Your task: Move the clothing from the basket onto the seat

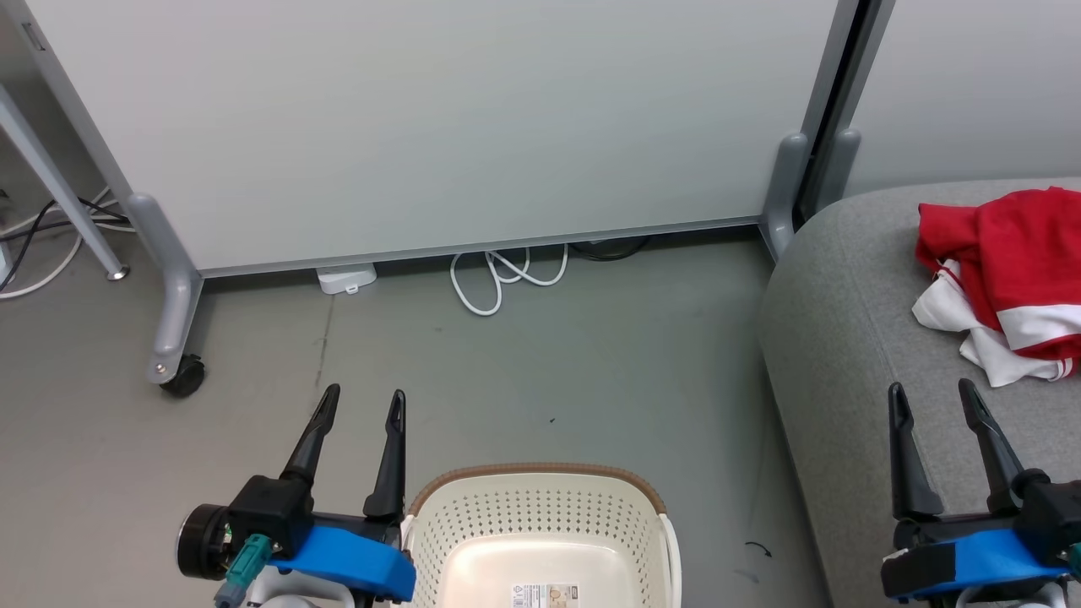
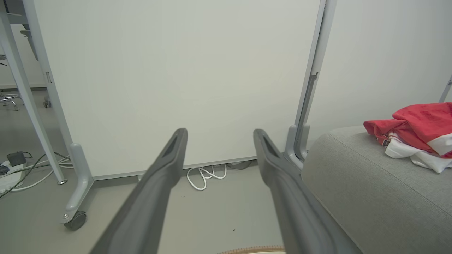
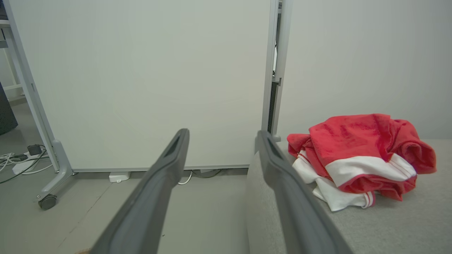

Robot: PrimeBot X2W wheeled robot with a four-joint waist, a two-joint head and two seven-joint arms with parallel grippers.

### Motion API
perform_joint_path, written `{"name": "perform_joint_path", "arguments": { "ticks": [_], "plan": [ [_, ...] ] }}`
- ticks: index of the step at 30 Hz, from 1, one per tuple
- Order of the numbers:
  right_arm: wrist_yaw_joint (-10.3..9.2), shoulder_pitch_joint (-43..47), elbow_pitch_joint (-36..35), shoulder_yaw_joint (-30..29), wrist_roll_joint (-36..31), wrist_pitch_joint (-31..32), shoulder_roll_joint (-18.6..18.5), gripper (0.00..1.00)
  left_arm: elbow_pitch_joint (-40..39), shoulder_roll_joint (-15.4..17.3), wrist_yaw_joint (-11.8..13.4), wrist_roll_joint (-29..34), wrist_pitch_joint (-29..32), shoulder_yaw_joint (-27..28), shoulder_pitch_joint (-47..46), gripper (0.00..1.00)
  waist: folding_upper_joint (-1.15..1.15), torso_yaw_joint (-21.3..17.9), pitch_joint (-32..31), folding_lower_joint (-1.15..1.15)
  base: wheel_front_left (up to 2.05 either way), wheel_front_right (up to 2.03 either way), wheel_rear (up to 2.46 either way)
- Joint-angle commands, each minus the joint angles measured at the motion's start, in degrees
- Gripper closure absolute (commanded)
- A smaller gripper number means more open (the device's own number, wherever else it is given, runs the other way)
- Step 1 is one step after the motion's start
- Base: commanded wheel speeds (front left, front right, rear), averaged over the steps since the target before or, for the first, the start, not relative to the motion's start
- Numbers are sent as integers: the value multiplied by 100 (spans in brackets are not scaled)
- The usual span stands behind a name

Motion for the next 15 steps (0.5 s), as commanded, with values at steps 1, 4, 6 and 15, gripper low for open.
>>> {"name": "perform_joint_path", "arguments": {
  "ticks": [1, 4, 6, 15],
  "plan": [
    [1, 67, -7, -6, -19, -2, 27, 0, 6, -9, -27, 40, -27, 42, 14, 0, 0, -10, -2, 1, 0, 0, 0],
    [1, 90, 8, -4, -19, -2, 35, 0, 19, -45, -60, 81, -27, 56, 18, 0, 0, -33, -9, 1, 0, 0, 0],
    [2, 92, 20, -3, -20, -2, 41, 0, 23, -62, -77, 91, -27, 71, 17, 0, 0, -45, -14, 1, 0, 0, 0],
    [1, 83, 45, -21, -19, -2, 58, 0, 71, -111, -124, 227, -27, 119, 12, 0, 0, -61, -15, 1, 0, 0, 0]
  ]
}}
